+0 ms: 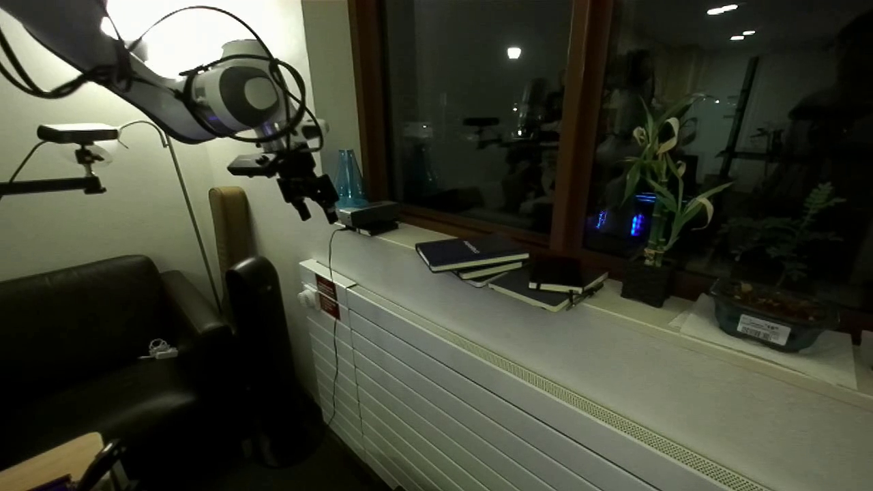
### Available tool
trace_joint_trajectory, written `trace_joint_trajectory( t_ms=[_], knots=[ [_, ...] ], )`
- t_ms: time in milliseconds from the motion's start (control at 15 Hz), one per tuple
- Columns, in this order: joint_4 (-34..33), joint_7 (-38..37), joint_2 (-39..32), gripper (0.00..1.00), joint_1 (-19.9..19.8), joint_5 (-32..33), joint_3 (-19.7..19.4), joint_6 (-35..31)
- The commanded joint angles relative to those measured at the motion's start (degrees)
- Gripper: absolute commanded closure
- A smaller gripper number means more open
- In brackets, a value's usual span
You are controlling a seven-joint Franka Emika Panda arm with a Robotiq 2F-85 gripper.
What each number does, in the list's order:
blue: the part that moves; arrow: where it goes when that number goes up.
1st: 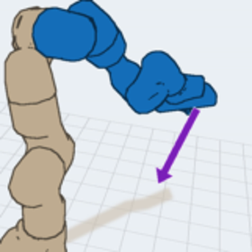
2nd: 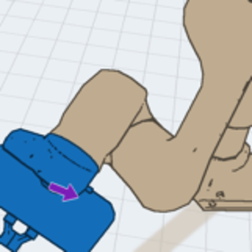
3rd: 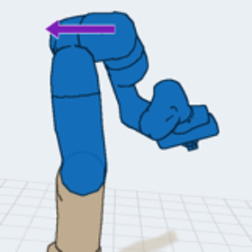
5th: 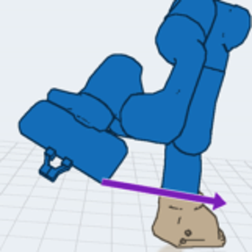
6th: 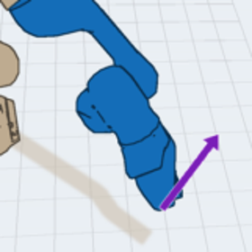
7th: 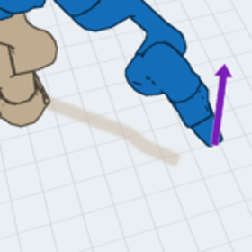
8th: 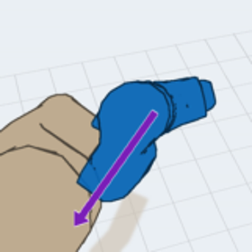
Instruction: Pick up the black book from the left side of the window seal and put it on the right side of the window seal
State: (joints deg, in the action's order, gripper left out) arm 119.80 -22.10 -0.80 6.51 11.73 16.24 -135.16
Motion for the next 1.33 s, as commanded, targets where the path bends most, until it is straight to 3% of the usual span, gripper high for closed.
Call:
trace_joint_trajectory(
  t_ms=[0,667,1267],
  knots=[
    [-8.72,-2.70,-8.64,0.00,2.79,6.16,-2.86,1.42],
    [-27.03,-6.31,-23.26,0.00,9.33,2.88,-10.63,3.41],
    [-39.33,-6.19,-31.71,0.00,13.70,-3.79,-10.57,4.63]
  ],
)
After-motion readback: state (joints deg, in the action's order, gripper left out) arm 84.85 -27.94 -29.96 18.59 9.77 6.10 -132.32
